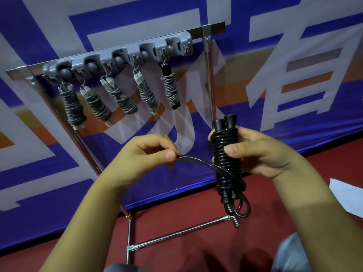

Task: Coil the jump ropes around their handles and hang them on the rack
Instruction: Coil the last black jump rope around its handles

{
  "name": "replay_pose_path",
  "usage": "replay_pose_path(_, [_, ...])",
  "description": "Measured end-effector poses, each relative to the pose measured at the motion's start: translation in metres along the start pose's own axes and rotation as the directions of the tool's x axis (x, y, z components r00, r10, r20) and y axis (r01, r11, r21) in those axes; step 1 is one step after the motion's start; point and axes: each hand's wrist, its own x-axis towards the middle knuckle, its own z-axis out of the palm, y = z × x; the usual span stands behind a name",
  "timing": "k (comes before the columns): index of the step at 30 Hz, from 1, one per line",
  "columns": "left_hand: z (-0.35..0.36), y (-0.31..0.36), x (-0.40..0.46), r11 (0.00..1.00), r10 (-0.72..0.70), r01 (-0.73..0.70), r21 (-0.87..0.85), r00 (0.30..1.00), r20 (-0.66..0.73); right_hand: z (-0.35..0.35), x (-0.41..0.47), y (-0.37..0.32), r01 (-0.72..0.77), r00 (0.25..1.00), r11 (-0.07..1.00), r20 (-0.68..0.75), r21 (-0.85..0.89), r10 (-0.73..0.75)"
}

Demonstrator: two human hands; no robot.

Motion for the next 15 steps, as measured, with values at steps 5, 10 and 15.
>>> replay_pose_path(5, [0.007, 0.007, -0.003, 0.917, -0.111, 0.063, 0.394, 0.989, 0.100, -0.004, 0.000, 0.003, -0.026, 0.999, 0.999, -0.039, -0.031, 0.025])
replay_pose_path(10, [0.008, 0.002, 0.001, 0.753, -0.063, -0.144, 0.642, 0.956, 0.287, -0.005, 0.000, 0.002, -0.033, 0.998, 0.996, -0.064, -0.080, 0.028])
replay_pose_path(15, [0.013, -0.013, 0.009, 0.668, -0.070, -0.204, 0.716, 0.940, 0.333, -0.002, 0.000, 0.003, -0.050, 0.997, 0.991, -0.059, -0.126, 0.043])
